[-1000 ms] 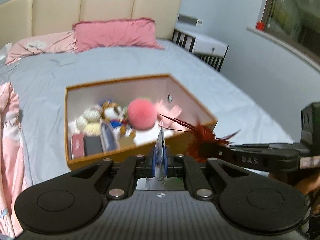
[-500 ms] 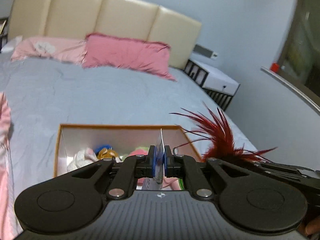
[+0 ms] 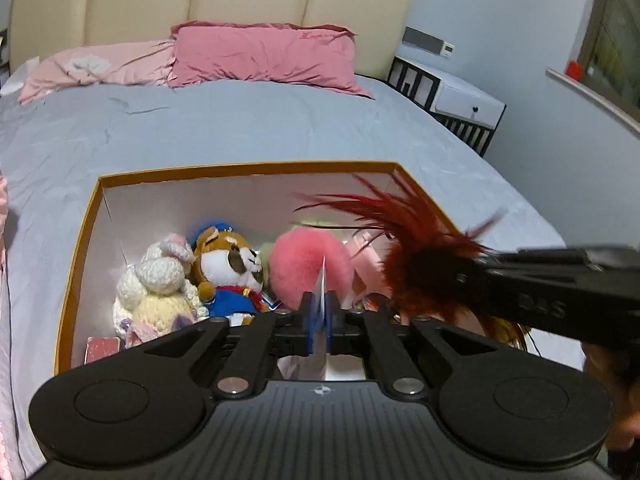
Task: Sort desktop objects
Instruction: 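Lift the shuttlecock and white tube and carry them over the orange box, then lower the shuttlecock and tube into the orange box and open both tools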
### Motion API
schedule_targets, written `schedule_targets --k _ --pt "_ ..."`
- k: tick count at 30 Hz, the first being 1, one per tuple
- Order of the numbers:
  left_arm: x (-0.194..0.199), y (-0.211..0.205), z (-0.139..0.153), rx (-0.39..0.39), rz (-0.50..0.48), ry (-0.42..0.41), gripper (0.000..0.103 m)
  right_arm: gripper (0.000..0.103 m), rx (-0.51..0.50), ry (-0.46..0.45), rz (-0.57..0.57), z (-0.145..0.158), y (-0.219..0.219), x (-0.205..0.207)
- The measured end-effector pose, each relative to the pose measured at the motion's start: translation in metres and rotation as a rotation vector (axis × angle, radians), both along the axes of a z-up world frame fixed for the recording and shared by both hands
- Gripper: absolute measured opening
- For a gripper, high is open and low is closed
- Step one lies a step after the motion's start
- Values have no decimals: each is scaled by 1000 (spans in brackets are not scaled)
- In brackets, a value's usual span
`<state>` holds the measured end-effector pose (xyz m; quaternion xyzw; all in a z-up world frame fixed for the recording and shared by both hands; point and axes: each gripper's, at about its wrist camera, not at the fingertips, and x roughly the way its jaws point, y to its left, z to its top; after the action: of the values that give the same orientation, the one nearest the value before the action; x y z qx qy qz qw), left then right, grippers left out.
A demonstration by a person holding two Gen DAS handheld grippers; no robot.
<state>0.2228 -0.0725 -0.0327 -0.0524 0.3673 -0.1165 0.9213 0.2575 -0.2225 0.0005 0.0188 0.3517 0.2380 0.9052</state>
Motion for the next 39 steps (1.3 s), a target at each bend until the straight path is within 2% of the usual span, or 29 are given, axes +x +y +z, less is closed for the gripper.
schedule_targets --k 4,13,17,23,30,34,37,38,39 --pt "-8 -5 -4 55 -23 -5 4 0 -74 -1 32 -11 11 8" --pt "-20 6 4 18 -40 -1 6 1 -186 -8 68 -25 32 18" --pt "-29 13 17 3 -18 -21 13 1 -222 -2 83 -29 41 20" --pt "-41 25 34 0 19 -31 19 8 -225 -9 92 -26 47 16" --pt "-64 22 46 31 14 -64 23 9 -174 -54 59 5 38 -16" --pt "-85 18 61 44 19 -125 32 17 -125 -94 29 27 29 -49" --pt "-101 16 75 58 28 -174 40 18 -94 -131 10 42 23 -74" --pt "-106 15 79 59 31 -186 51 19 -88 -149 3 47 21 -84" --pt "-112 15 83 55 38 -200 57 21 -84 -166 -5 53 20 -93"
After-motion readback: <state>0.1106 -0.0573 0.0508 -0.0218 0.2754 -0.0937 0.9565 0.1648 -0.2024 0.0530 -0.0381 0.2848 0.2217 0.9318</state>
